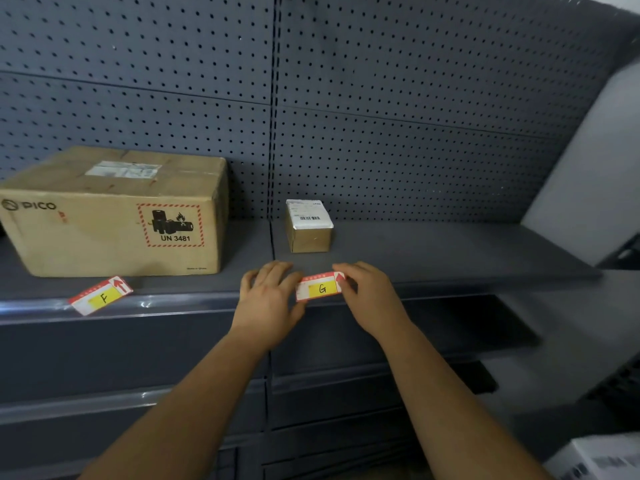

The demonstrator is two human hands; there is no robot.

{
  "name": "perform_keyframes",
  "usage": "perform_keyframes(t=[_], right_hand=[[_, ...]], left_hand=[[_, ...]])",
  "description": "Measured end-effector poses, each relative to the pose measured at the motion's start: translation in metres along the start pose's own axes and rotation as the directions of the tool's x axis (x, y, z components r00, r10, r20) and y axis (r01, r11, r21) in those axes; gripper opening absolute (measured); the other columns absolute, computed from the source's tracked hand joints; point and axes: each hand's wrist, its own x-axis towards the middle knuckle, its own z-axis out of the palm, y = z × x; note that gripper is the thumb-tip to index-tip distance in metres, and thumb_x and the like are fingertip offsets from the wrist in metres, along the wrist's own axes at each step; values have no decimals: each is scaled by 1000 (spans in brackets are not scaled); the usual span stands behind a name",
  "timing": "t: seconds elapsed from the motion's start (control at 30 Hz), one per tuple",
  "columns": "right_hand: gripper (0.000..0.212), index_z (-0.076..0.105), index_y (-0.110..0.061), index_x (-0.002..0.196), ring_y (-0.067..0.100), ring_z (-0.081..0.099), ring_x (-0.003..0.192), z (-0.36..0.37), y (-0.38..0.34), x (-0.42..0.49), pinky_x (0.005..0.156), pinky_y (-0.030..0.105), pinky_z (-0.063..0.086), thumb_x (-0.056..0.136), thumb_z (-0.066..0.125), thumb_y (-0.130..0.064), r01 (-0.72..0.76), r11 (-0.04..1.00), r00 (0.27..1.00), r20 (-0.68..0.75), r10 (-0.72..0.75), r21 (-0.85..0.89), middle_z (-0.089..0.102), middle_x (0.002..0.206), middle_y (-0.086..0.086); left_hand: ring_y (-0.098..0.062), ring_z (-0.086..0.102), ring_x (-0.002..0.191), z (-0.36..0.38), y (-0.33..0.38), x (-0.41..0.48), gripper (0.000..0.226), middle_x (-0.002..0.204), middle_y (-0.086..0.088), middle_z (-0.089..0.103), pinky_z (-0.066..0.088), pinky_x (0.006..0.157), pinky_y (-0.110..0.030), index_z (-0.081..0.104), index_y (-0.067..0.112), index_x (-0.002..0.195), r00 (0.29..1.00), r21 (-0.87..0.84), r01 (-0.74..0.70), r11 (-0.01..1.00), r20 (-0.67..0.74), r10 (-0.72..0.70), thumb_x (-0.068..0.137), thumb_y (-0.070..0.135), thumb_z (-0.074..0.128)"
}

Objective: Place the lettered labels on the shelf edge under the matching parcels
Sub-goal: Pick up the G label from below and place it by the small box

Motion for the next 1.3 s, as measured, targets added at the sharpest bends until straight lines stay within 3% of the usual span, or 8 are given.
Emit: perform_keyframes(t=[0.1, 0.17, 0.3, 0.53, 0.9, 1.13, 1.3], right_hand=[[30, 62, -16, 125, 7, 54, 94, -3, 3, 2, 83, 21, 46, 97, 53, -14, -29, 999, 1000, -2, 30, 37, 59, 107, -2], [29, 64, -16, 123, 7, 55, 94, -5, 5, 5, 84, 23, 48, 96, 54, -12, -59, 995, 998, -1, 60, 85, 59, 104, -4], [29, 65, -18, 121, 8, 56, 99, -15, 12, 12, 86, 18, 46, 96, 52, -10, -123, 985, 992, 17, 122, 120, 61, 110, -4], [28, 66, -16, 118, 12, 57, 101, -14, 28, 16, 87, 23, 48, 96, 52, -7, -94, 993, 995, 53, 90, 74, 63, 113, 2], [27, 66, -16, 117, 7, 56, 99, -20, 50, 20, 77, 9, 41, 96, 51, -7, -93, 994, 995, 29, 92, 50, 63, 111, 0], [26, 66, -15, 115, 11, 58, 99, -13, 54, 27, 82, 19, 48, 95, 52, -6, -53, 997, 998, 24, 51, 55, 64, 110, 3], [25, 66, -17, 114, 11, 59, 98, -9, 57, 32, 80, 20, 49, 95, 52, -6, -51, 997, 998, 36, 49, 62, 65, 109, 1]], left_hand=[[-22, 39, 128, 1, 4, 3, 48, 133, -1, 50, 26, 105, -47, 51, 26, 125, 1000, 0, -4, 1000, 0, 4, 81, 42, 62], [-22, 38, 129, 1, 5, 5, 49, 134, -1, 49, 25, 106, -46, 50, 26, 126, 1000, -2, 1, 1000, 2, -1, 81, 43, 62], [-22, 38, 128, 4, 4, 0, 53, 135, -2, 47, 28, 106, -44, 48, 22, 129, 998, -8, 56, 998, 3, -56, 82, 40, 62], [-22, 54, 112, 23, 14, -26, 46, 121, -1, 58, 39, 99, -43, 57, 18, 122, 995, -44, -39, 998, 93, 43, 81, 36, 64], [-24, 44, 122, 44, 28, -15, 51, 131, -4, 51, 33, 103, -44, 52, 15, 128, 989, -7, 62, 998, 134, -60, 84, 39, 59], [-21, 37, 124, 51, 31, -6, 52, 134, -2, 40, 31, 105, -40, 44, 19, 133, 979, -10, 117, 993, 168, -113, 88, 42, 51], [-22, 38, 122, 53, 28, -10, 51, 131, -3, 43, 31, 103, -41, 46, 18, 131, 979, -16, 140, 990, 152, -136, 86, 42, 53]])
